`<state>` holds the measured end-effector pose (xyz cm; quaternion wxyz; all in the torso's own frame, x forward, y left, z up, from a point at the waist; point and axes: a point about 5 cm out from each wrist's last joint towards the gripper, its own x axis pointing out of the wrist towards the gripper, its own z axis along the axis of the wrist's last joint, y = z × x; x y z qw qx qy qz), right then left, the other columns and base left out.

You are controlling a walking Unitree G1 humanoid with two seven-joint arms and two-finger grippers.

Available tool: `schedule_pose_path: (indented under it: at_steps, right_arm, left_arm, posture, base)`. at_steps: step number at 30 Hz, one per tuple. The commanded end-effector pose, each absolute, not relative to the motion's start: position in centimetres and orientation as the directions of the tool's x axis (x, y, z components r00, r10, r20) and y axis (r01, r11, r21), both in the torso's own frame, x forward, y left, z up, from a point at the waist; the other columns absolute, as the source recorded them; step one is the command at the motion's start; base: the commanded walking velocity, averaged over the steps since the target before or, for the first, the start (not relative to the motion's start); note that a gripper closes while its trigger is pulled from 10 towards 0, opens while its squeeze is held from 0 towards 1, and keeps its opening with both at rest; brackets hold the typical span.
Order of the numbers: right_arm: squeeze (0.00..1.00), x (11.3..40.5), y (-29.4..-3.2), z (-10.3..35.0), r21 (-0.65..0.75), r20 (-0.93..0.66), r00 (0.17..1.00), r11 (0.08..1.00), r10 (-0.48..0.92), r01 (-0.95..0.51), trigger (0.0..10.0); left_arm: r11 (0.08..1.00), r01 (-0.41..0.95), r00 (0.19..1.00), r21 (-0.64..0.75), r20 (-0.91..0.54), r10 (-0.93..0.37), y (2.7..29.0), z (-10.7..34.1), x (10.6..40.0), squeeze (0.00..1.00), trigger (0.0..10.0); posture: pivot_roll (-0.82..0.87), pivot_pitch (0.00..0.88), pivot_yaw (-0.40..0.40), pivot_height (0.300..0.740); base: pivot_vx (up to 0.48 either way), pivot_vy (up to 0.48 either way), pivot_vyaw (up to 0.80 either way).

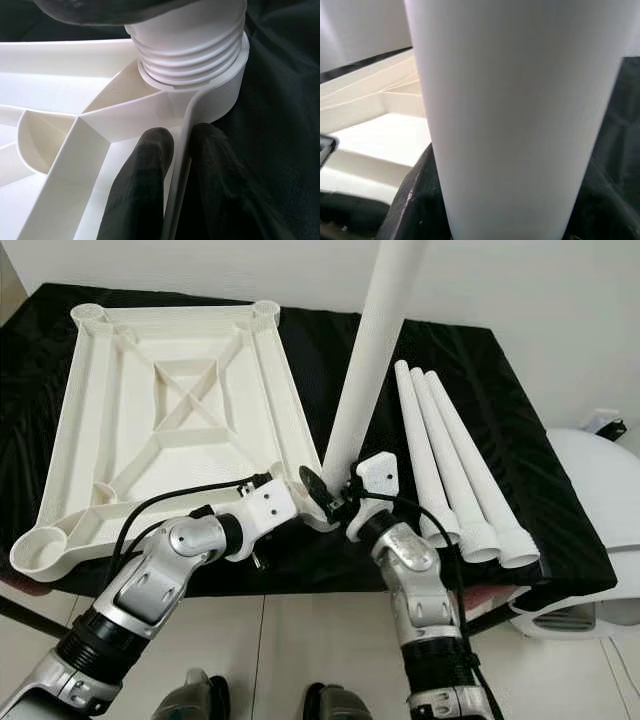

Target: Building children table

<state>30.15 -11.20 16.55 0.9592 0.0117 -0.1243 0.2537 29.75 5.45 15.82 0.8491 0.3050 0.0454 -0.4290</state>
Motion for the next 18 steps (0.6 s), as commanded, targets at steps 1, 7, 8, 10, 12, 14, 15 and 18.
schedule_pose_path:
  at_steps: [1, 7, 8, 10, 12, 14, 15, 18]
  right_arm:
    - [0.00, 30.0, -10.9, 17.1, -0.001, 0.265, 0.875, 0.907, 0.406, -0.421, 10.0]
    - [0.00, 29.4, -9.8, 16.8, 0.055, 0.244, 0.943, 0.967, 0.229, -0.249, 10.0]
    - [0.00, 29.4, -9.8, 16.8, 0.055, 0.244, 0.943, 0.967, 0.229, -0.249, 10.0]
    - [0.00, 29.3, -9.6, 16.7, 0.059, 0.233, 0.948, 0.970, 0.217, -0.237, 10.0]
    - [0.00, 29.2, -9.6, 16.7, 0.060, 0.229, 0.950, 0.971, 0.213, -0.232, 10.0]
    - [0.00, 29.2, -9.6, 16.7, 0.059, 0.225, 0.951, 0.971, 0.213, -0.232, 10.0]
    - [0.00, 29.2, -9.7, 16.7, 0.064, 0.220, 0.952, 0.970, 0.214, -0.234, 10.0]
    - [0.60, 29.2, -9.8, 16.9, 0.072, 0.222, 0.951, 0.969, 0.215, -0.236, 10.0]
  left_arm:
    - [0.482, 0.705, 0.675, 0.520, -0.284, -0.681, 5.6, 16.9, 30.0, 0.00, 10.0]
    - [0.486, 0.704, 0.677, 0.518, -0.284, -0.679, 5.6, 16.8, 29.9, 0.00, 10.0]
    - [0.486, 0.704, 0.677, 0.518, -0.284, -0.679, 5.6, 16.8, 29.9, 0.00, 10.0]
    - [0.483, 0.706, 0.675, 0.518, -0.286, -0.680, 5.6, 16.8, 29.8, 0.00, 10.0]
    - [0.481, 0.707, 0.674, 0.518, -0.287, -0.681, 5.5, 16.7, 29.8, 0.00, 10.0]
    - [0.478, 0.709, 0.671, 0.518, -0.288, -0.683, 5.5, 16.7, 29.7, 0.00, 10.0]
    - [0.475, 0.710, 0.669, 0.519, -0.288, -0.685, 5.4, 16.7, 29.7, 0.00, 10.0]
    - [0.472, 0.711, 0.667, 0.521, -0.286, -0.688, 5.3, 16.7, 29.8, 0.00, 10.0]
  posture:
    - [-0.07, 0.115, -0.058, 0.740]
    - [-0.06, 0.106, -0.065, 0.740]
    - [-0.06, 0.106, -0.065, 0.740]
    - [-0.06, 0.100, -0.063, 0.740]
    - [-0.06, 0.095, -0.065, 0.740]
    - [-0.06, 0.092, -0.066, 0.740]
    - [-0.06, 0.092, -0.066, 0.740]
    - [-0.07, 0.085, -0.067, 0.740]
  base:
    - [0.000, 0.000, 0.00]
    - [0.000, 0.000, 0.00]
    - [0.000, 0.000, 0.00]
    - [0.000, 0.000, 0.00]
    - [0.000, 0.000, 0.00]
    - [0.000, 0.000, 0.00]
    - [0.000, 0.000, 0.00]
    - [0.000, 0.000, 0.00]
